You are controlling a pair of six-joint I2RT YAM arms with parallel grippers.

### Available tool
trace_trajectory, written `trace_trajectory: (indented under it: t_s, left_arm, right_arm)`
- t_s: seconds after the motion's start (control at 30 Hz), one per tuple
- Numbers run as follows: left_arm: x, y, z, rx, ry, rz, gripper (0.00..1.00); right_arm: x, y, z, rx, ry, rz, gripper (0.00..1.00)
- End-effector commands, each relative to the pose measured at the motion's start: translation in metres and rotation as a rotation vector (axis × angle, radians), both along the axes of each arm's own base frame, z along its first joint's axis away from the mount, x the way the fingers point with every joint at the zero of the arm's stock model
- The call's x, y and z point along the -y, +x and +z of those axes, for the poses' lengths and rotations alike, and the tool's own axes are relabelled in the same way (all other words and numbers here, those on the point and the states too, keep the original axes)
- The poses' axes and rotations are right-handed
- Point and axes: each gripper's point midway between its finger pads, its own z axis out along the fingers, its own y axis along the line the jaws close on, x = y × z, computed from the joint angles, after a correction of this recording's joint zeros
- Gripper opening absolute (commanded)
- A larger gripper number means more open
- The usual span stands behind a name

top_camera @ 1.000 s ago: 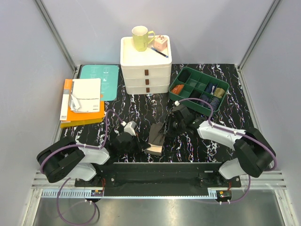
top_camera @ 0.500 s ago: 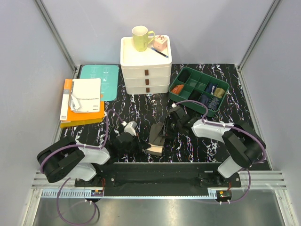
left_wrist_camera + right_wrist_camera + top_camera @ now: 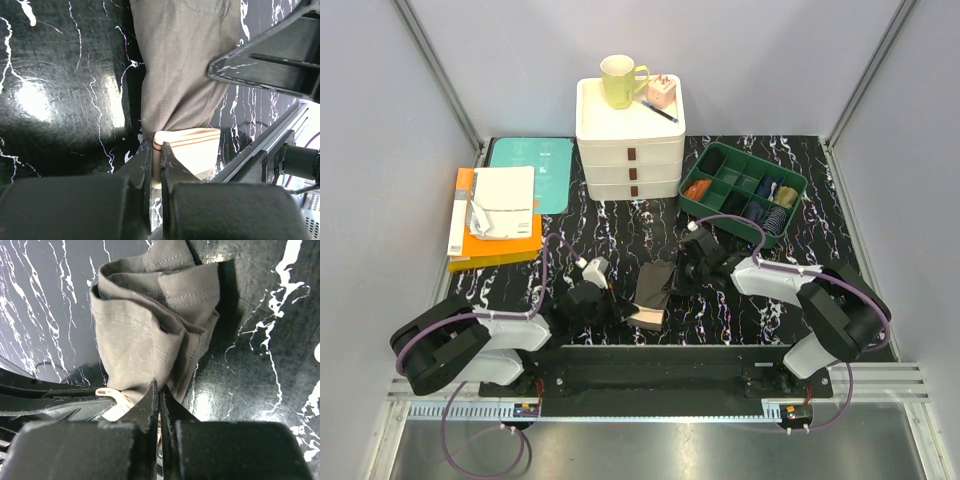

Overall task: Roll the underwear
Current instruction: Roll the underwear to the center of the board.

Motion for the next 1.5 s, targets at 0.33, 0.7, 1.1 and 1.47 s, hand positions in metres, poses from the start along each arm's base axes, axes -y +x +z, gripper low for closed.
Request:
trace_trajectory:
  t_s: [0.33, 0.7, 1.1, 1.47]
  left_arm:
    - [0.004, 0.002, 0.006, 0.037, 0.024, -0.036, 0.00]
    - [-0.002, -0.023, 0.003, -0.152, 0.244, -0.203, 0.00]
    - [-0.003, -0.035, -0.016, -0.379, 0.253, -0.337, 0.00]
    - [-0.005, -0.028, -0.015, -0.415, 0.258, -0.347, 0.00]
  right_arm:
    - [0.018, 0.009, -0.042, 0.025, -0.144, 0.017, 0.11]
    - [0.020, 0.010, 0.052, 0.337, -0.112, 0.239, 0.60]
    - [-0.035, -0.060, 0.082, 0.691, -0.085, 0.558, 0.60]
    - [-0.067, -0.102, 0.055, 0.752, -0.139, 0.719, 0.59]
